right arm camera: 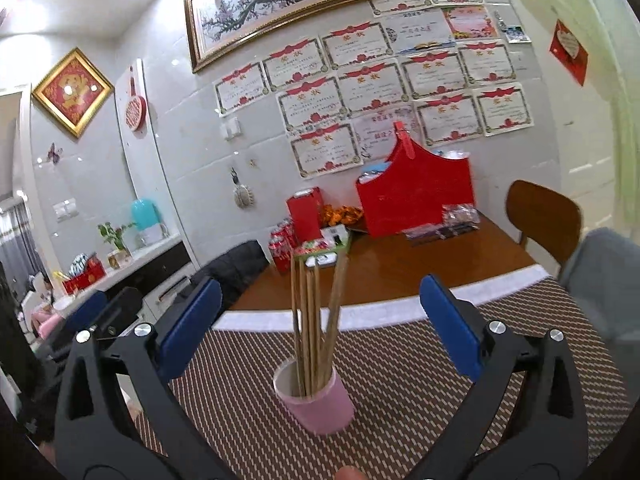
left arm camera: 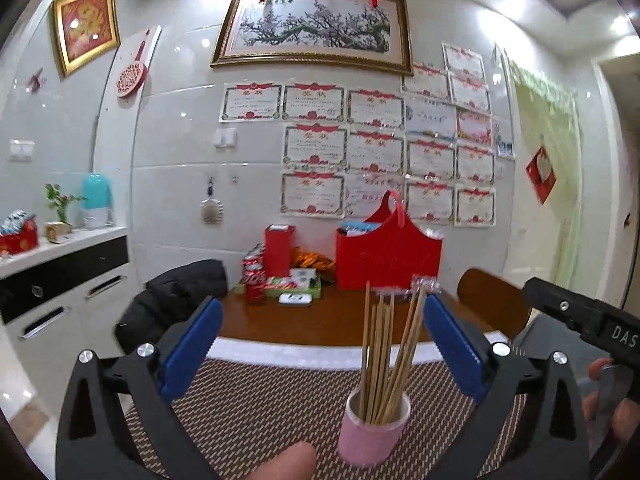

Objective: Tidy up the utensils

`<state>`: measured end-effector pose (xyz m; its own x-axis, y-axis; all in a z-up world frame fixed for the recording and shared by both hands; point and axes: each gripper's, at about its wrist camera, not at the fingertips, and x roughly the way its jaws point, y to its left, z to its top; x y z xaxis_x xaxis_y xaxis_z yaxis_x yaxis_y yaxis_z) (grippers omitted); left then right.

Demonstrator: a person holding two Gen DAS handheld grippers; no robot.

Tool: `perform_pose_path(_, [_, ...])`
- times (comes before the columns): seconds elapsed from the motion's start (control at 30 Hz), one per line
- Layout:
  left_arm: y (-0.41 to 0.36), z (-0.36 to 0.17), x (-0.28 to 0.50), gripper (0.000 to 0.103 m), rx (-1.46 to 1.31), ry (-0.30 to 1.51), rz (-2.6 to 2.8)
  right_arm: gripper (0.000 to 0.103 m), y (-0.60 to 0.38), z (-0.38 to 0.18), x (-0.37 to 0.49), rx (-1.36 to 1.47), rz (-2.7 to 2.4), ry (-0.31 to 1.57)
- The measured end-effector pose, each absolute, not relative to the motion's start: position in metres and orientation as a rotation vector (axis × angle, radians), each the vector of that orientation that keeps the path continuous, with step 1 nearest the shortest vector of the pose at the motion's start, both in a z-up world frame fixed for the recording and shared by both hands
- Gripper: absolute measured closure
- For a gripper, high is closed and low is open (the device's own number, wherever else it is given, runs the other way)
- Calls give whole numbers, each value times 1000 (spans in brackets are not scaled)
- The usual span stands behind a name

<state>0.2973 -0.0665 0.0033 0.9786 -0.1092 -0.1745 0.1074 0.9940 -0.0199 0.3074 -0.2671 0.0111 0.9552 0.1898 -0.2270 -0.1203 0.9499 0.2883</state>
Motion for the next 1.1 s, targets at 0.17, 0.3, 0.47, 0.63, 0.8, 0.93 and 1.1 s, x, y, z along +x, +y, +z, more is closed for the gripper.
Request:
perform_pose_path(0.17, [-65,10,251,4,20,246,-65,6,-270,12,256,228,111,310])
perform_pose_path(0.3, [-60,13,211,4,20,281,-54,6,-267,9,215,189,80,329])
perform_pose_path(0.47, [-55,13,170,4,21,297,-39,6,-261,8,168,157,48,321])
perform_pose_path(0.63, [-50,16,136,4,32,297,-28,6,-255,8,131,139,29,317])
perform_pose_path(0.8, [-51,19,102,4,47,279,-23,6,-247,9,103,125,9,318])
perform_pose_path(0.93, [-52,21,79,4,46,258,-27,6,-236,11,83,93,0,297])
perform_pose_path(1.1, [-52,21,66,4,42,250,-21,6,-226,16,68,83,-8,272])
